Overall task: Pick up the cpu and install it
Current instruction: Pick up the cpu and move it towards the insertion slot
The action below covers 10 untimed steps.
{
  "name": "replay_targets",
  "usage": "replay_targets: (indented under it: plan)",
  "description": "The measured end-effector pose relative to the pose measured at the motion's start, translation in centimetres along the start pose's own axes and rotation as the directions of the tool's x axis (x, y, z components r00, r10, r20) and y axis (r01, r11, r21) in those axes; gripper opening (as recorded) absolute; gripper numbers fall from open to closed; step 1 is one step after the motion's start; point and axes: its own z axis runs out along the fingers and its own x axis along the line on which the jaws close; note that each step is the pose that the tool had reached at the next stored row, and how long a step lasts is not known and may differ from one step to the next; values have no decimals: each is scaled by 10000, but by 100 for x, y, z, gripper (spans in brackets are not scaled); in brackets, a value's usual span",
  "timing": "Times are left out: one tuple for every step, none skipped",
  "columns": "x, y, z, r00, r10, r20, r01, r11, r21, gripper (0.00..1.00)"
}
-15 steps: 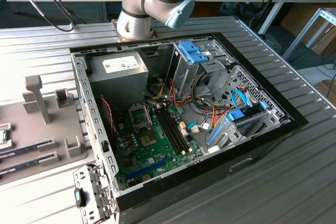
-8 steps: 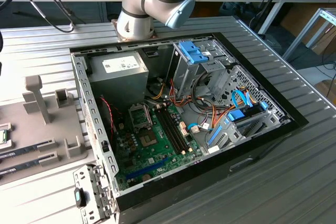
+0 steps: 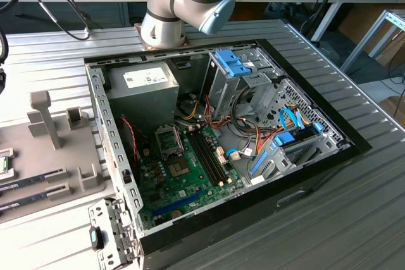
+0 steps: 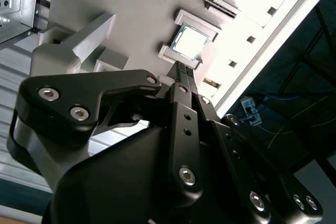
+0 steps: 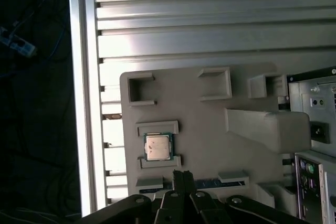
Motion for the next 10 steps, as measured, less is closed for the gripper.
replay_targets:
  plan:
    - [-3,4,2,10000,0,0,0,10000,0,10]
    - [-8,13,5,10000,1,-1,-1,10000,1,10]
    - [-11,22,9,10000,1,0,-1,10000,4,10]
    - [-14,29,11,10000,1,0,-1,10000,5,10]
    - [-19,51,17,10000,0,1,0,10000,8,10]
    - [-21,72,21,10000,0,0,0,10000,8,10]
    - [-22,91,23,10000,0,0,0,10000,9,10]
    - [-23,111,25,10000,-1,0,1,10000,11,10]
    - [-26,158,31,10000,-1,1,1,10000,16,10]
    - [-28,185,33,10000,-1,1,1,10000,18,10]
